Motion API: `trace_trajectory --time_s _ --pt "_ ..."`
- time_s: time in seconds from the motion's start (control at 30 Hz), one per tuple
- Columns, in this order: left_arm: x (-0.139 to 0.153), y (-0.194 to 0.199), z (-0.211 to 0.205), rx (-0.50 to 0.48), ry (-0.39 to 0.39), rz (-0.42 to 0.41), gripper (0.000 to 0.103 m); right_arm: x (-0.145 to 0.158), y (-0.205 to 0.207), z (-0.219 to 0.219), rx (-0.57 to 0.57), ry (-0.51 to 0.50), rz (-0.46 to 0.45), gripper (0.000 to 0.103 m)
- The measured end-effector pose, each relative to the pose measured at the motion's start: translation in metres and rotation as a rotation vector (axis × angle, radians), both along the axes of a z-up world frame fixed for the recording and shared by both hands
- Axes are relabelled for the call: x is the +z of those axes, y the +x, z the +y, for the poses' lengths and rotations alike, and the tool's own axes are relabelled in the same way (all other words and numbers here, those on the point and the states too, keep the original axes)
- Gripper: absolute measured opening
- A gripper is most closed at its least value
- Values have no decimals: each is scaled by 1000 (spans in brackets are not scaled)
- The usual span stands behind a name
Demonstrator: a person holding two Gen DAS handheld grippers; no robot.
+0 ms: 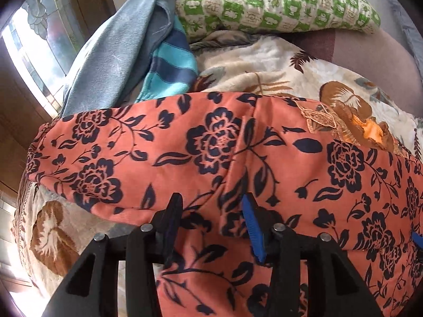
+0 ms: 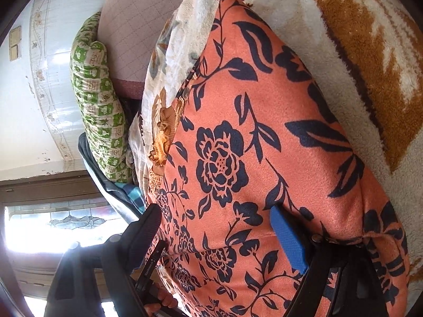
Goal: Fold small clothes
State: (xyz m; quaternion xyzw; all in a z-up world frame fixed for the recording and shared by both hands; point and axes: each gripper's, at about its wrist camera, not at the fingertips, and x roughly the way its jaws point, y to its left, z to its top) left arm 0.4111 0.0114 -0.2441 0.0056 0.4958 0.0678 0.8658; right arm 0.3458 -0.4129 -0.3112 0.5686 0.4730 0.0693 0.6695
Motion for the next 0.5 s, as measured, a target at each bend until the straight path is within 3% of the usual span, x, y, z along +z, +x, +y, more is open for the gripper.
trace_trajectory --time_s 0.17,0.5 --pt "14 -25 76 127 -50 -15 50 2 0 4 7 -33 -9 87" --pt "27 -72 288 622 -410 -125 71 14 2 21 17 -186 -28 87"
